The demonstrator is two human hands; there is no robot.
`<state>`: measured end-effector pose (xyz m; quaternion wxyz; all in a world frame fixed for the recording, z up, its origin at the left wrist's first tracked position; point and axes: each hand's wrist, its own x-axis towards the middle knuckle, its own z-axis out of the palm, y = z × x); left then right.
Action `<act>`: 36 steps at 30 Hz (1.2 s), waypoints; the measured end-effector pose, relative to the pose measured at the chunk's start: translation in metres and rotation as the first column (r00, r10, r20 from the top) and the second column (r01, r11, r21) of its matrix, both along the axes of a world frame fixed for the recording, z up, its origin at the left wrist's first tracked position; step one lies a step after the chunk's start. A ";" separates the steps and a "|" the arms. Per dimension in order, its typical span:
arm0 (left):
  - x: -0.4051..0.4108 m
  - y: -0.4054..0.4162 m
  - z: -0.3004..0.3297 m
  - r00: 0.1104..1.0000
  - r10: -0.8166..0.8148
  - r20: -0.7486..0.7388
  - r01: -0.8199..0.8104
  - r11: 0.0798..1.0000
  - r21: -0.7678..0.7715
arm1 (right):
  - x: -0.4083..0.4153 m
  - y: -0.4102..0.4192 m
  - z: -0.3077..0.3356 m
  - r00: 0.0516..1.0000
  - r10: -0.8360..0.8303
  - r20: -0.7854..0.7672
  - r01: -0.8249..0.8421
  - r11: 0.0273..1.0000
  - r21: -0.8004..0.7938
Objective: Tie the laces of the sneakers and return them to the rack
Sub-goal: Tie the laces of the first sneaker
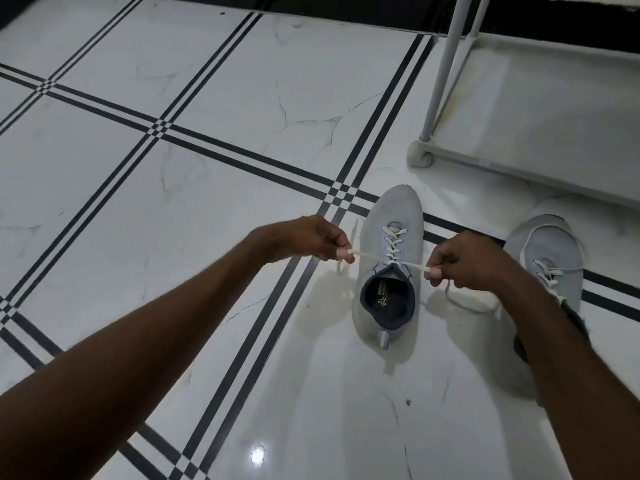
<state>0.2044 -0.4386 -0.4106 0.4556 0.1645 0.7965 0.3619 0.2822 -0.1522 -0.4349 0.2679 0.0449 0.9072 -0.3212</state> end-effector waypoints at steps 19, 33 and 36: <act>0.008 0.077 -0.030 0.792 0.556 0.253 -0.605 0.769 0.207 | -0.002 -0.048 -0.002 0.884 -0.461 -0.077 0.309 0.700 -0.644; -0.002 0.079 -0.047 0.708 0.461 0.536 -0.609 0.782 0.132 | -0.003 -0.053 -0.009 0.906 -0.391 -0.160 0.275 0.833 -0.480; 0.001 0.076 -0.042 0.671 0.392 0.630 -0.594 0.792 0.139 | -0.006 -0.050 -0.011 0.912 -0.391 -0.125 0.280 0.815 -0.507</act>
